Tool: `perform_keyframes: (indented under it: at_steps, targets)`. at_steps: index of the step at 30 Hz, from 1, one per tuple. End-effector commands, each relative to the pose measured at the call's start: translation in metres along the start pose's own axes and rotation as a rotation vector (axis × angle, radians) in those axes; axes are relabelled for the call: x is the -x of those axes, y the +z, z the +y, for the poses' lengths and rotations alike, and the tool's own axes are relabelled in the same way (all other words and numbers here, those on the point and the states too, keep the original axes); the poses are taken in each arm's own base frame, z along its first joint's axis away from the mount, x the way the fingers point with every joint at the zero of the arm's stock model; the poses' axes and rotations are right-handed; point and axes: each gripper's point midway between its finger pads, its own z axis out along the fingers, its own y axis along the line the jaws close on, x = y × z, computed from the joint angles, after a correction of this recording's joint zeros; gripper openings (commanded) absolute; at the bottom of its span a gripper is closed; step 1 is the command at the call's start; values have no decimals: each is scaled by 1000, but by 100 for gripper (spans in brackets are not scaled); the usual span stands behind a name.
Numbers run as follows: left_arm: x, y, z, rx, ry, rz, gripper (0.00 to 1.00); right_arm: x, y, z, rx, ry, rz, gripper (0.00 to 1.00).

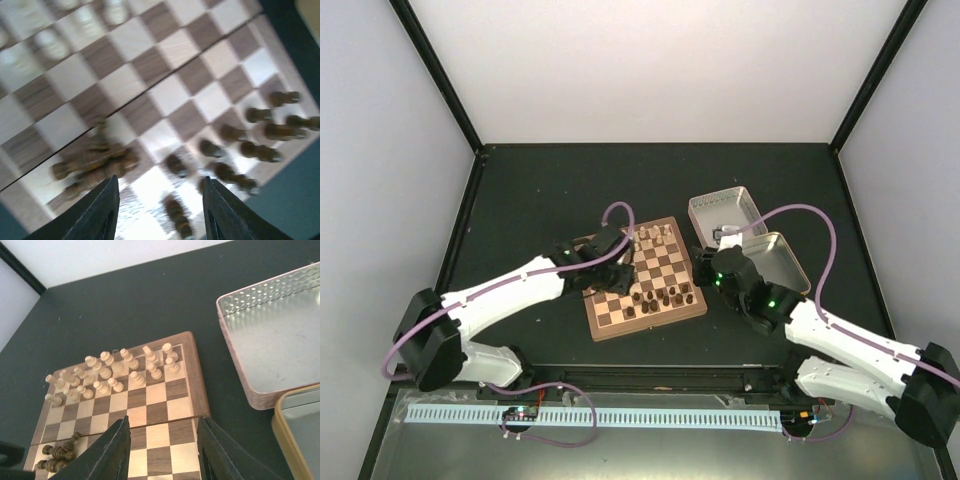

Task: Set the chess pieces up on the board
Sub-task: Pick up the chess piece from the chessboard.

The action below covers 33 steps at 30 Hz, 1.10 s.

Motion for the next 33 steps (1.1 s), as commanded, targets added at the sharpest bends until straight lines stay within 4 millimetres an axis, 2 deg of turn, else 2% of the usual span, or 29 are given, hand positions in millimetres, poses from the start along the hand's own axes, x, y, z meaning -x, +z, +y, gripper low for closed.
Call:
perform_keyframes:
  at_steps: [1, 5, 13, 19, 29, 33]
  targets:
    - [1, 1, 38, 34, -140, -70, 49, 1, 8, 24, 67, -48, 72, 37]
    - [-3, 5, 55, 8, -189, -71, 49, -10, 20, 38, 97, -83, 146, 37]
    - [-11, 29, 75, 20, -239, -39, 36, -29, 37, 55, 138, -141, 261, 35]
    - [-12, 37, 89, 28, -301, -52, 34, -48, 50, 82, 223, -214, 403, 35]
    - [-21, 48, 93, -37, -340, -28, 35, -92, 84, 121, 274, -309, 634, 38]
    - [-27, 51, 96, -53, -354, -18, 31, -110, 92, 134, 315, -304, 696, 38]
